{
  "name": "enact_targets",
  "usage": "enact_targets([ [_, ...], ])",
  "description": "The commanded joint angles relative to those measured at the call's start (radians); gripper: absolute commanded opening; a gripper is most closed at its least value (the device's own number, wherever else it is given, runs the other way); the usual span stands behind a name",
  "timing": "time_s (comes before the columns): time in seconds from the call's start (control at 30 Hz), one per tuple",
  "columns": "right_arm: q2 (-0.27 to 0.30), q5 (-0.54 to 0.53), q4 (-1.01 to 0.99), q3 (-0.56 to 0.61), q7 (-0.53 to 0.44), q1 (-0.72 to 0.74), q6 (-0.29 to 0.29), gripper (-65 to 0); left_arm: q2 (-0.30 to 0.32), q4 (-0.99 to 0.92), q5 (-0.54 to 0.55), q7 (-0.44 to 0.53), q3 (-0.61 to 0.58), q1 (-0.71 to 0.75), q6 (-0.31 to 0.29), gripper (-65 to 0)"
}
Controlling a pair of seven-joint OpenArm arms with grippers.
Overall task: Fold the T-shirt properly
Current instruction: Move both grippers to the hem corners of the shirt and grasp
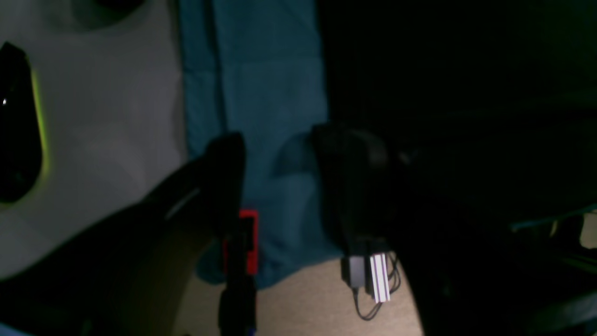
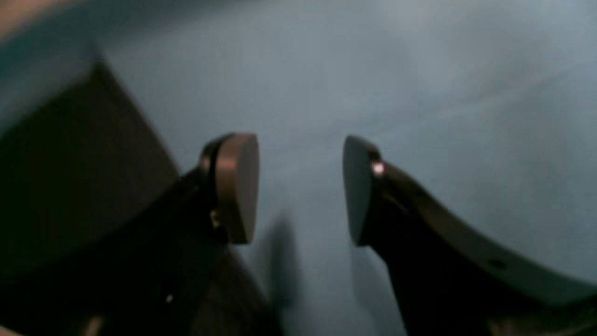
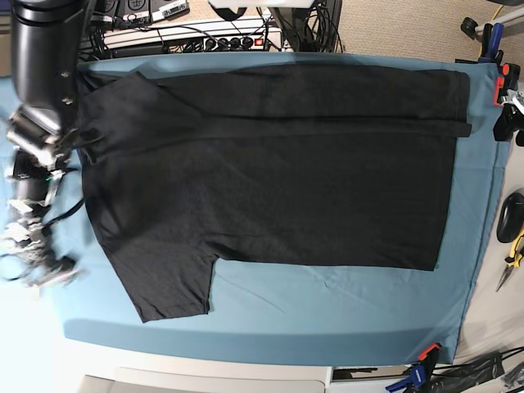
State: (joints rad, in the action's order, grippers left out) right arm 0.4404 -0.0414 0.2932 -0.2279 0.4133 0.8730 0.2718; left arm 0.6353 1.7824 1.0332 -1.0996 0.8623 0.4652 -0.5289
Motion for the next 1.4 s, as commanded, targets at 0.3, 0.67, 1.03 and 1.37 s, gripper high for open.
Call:
enact_targets([
  [0.3,-0.061,0.028,0.019,0.0,-0.038,-0.04,-0.046,-35.9,0.024,0.013,-0.009,0.016,0.011,0.0,-0.004,-30.2],
  [0.67,-0.061,-0.149,0.019,-0.001,0.052,-0.04,0.129,-35.9,0.024,0.013,-0.009,0.016,0.011,0.0,-0.004,-30.2],
  [1.03,-0.061,-0.22,0.019,-0.001,0.055,-0.042,0.214,-39.3,0.024,0.013,-0.009,0.016,0.011,0.0,-0.004,-30.2],
  [1.37,-0.061,-0.132,0.02,-0.001,0.002,-0.042,0.215,-65.0,0.024,0.009,-0.079,0.093,-0.091,-0.089,0.04,-30.2],
])
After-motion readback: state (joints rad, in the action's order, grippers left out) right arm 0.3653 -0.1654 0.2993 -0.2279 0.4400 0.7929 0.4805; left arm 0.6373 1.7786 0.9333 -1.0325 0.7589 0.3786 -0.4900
